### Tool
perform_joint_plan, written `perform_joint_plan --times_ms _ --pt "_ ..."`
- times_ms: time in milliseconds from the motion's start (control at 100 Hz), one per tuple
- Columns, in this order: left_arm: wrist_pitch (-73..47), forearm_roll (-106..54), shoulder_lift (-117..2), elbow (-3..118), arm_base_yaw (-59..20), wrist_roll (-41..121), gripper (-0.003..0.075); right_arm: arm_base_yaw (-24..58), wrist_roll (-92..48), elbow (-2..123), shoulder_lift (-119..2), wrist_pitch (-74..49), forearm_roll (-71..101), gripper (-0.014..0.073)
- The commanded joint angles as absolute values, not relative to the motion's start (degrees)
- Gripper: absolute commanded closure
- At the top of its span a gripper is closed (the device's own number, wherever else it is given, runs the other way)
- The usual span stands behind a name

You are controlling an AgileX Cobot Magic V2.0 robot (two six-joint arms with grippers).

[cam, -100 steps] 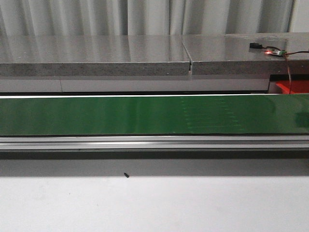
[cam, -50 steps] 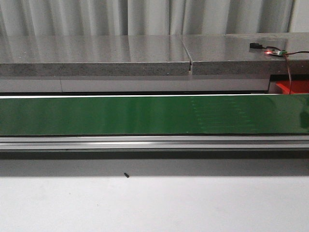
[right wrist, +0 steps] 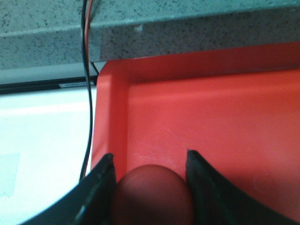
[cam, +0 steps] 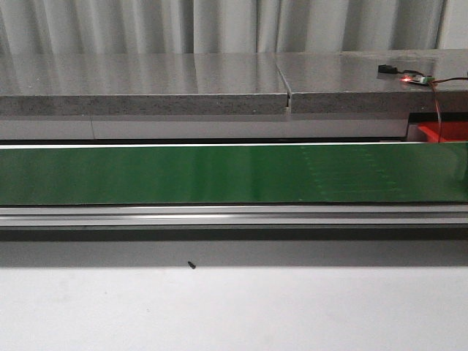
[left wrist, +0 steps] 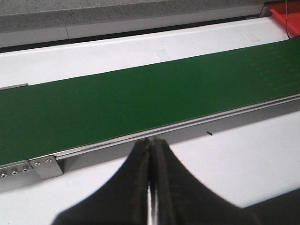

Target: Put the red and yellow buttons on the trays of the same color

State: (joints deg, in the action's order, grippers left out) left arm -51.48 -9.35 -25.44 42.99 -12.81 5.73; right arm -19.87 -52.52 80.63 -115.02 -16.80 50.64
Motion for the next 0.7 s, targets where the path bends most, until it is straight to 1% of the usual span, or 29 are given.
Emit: perform_joint_plan --times_ms 0,160,230,400,450,510,690 --pt "-47.6 -10.1 -25.8 44.3 -13.3 5.2 0.0739 -20.2 -52.6 82.8 -112.6 -15.0 52.1 0.0366" --pt "-47.6 -10.1 -25.8 44.3 -13.3 5.2 0.0739 -20.2 -52.6 82.8 -113.4 -15.2 52.3 0.0305" --pt "-47.6 -10.1 -25.8 44.3 -13.3 5.2 0.0738 -20.2 -52.6 82.8 -113.4 -15.4 52.3 0.026" --pt "-47.6 -10.1 -25.8 44.3 -13.3 5.2 0.0739 -20.2 -52.6 82.8 -113.4 -15.4 52.3 0.0066" --pt "-47.6 -10.1 -25.8 44.3 -13.3 5.2 0.0739 -20.2 -52.6 82.8 -113.3 -15.3 52.3 0.0028" --pt "-47.6 -10.1 -25.8 44.3 -13.3 5.2 0.0739 -20.2 -52.6 82.8 -113.2 -15.2 52.3 0.0011" --pt "-47.6 -10.1 -25.8 44.3 -13.3 5.2 0.0739 -20.2 -52.6 82.8 -111.4 -16.6 52.3 0.0011"
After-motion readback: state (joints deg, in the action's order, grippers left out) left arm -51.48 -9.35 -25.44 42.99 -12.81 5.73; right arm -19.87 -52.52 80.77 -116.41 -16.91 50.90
